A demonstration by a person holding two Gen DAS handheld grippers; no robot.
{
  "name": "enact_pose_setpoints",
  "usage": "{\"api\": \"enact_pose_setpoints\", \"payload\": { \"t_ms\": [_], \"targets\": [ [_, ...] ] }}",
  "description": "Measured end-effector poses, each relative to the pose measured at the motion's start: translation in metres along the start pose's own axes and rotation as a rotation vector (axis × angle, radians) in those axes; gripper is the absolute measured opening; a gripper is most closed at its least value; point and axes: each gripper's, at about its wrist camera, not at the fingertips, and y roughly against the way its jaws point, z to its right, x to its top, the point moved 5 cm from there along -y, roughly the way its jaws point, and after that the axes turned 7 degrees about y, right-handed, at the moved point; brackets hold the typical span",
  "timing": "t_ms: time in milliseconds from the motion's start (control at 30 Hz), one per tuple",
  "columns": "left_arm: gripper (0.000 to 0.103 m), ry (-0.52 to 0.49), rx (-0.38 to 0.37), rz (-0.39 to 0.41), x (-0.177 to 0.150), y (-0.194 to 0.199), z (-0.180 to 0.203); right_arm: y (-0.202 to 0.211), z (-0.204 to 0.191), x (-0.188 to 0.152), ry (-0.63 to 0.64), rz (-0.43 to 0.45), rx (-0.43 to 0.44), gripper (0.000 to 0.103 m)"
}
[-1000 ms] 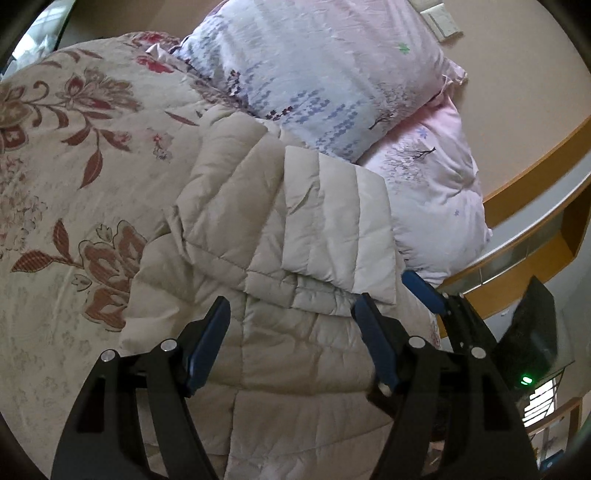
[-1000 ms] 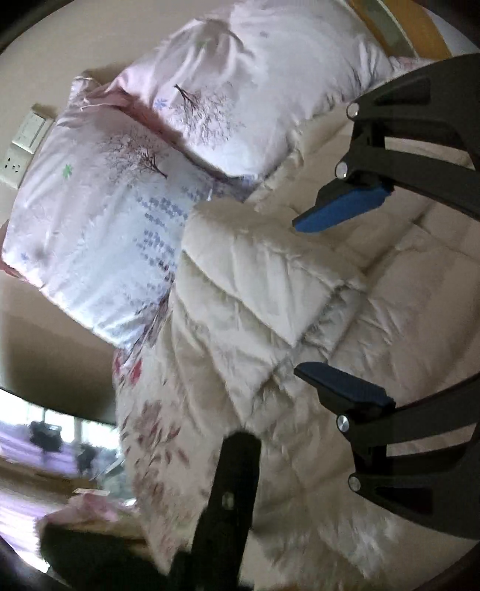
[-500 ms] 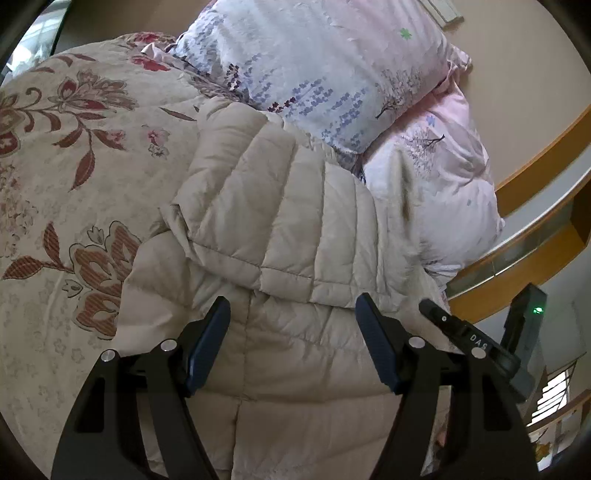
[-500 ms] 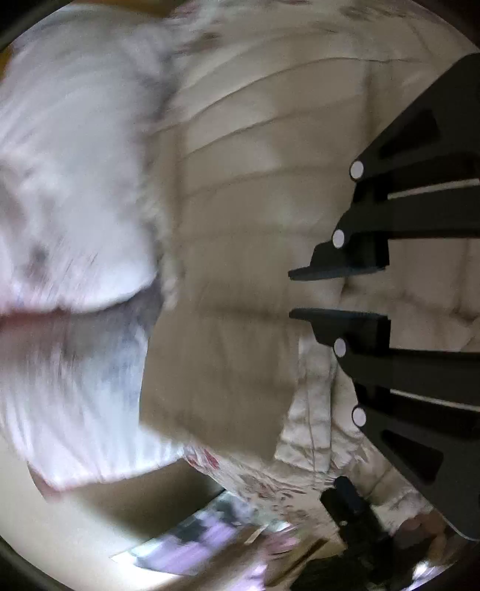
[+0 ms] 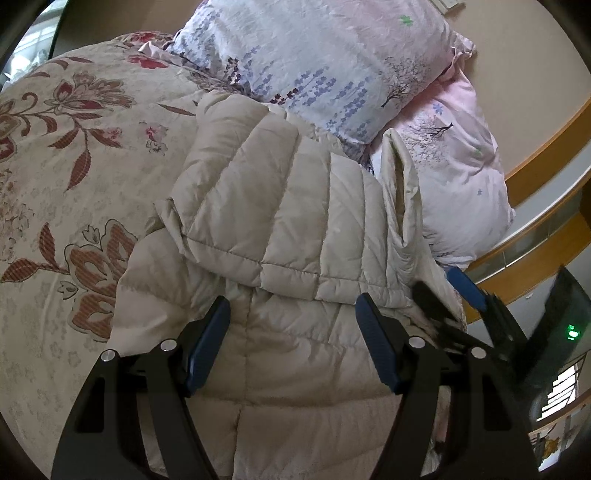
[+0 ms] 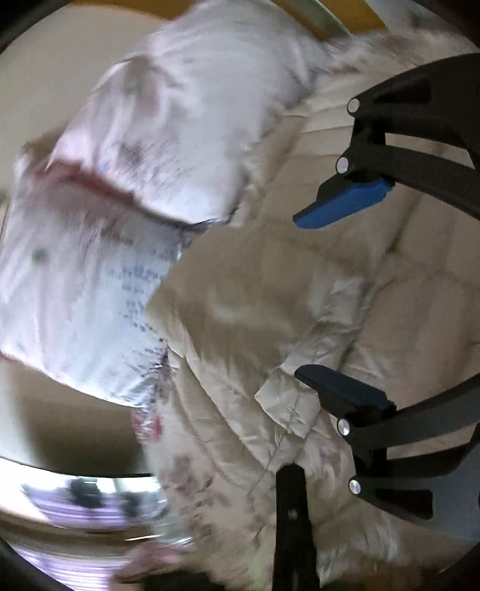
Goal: Fold large clothes
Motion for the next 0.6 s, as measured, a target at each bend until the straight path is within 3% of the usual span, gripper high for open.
{"api": "enact_pose_setpoints", "payload": {
  "t_ms": [67, 133, 233, 300, 367, 467, 500, 533, 600],
  "targets": [
    [0.070, 0.001, -0.005, -0.001, -0.001, 0.001, -0.001, -0.013, -0.007, 0.006, 0.025, -0.006, -0.060, 0.062],
    [0.070, 0.003, -0.007, -0.003, -0.001, 0.002, -0.002, -0.027, 0.002, 0.007, -0.031, -0.047, -0.067, 0.011],
    [0.070, -0.006, -0.015, -0.005, -0.002, 0.003, -0.002, -0.024, 0.037, -0.007, -0.272, -0.064, 0.012, 0.007],
    [0.070, -0.018, -0.016, -0.008, -0.002, 0.004, -0.001, -0.011, 0.064, -0.020, -0.396, -0.038, 0.024, 0.006],
    [0.070, -0.038, -0.020, -0.009, -0.003, 0.004, 0.001, -0.001, 0.087, -0.036, -0.521, -0.020, 0.090, 0.008],
    [0.070, -0.077, -0.026, -0.012, -0.006, 0.004, 0.007, -0.002, 0.111, -0.061, -0.671, -0.035, 0.192, 0.031],
    [0.070, -0.088, -0.026, -0.013, -0.008, 0.004, 0.009, -0.007, 0.119, -0.069, -0.721, -0.048, 0.225, 0.049],
    [0.070, -0.103, -0.025, -0.016, -0.010, 0.005, 0.012, -0.013, 0.127, -0.076, -0.773, -0.059, 0.255, 0.056],
    [0.074, -0.126, -0.020, -0.019, -0.013, 0.006, 0.015, -0.022, 0.136, -0.086, -0.849, -0.080, 0.310, 0.057]
  ]
}}
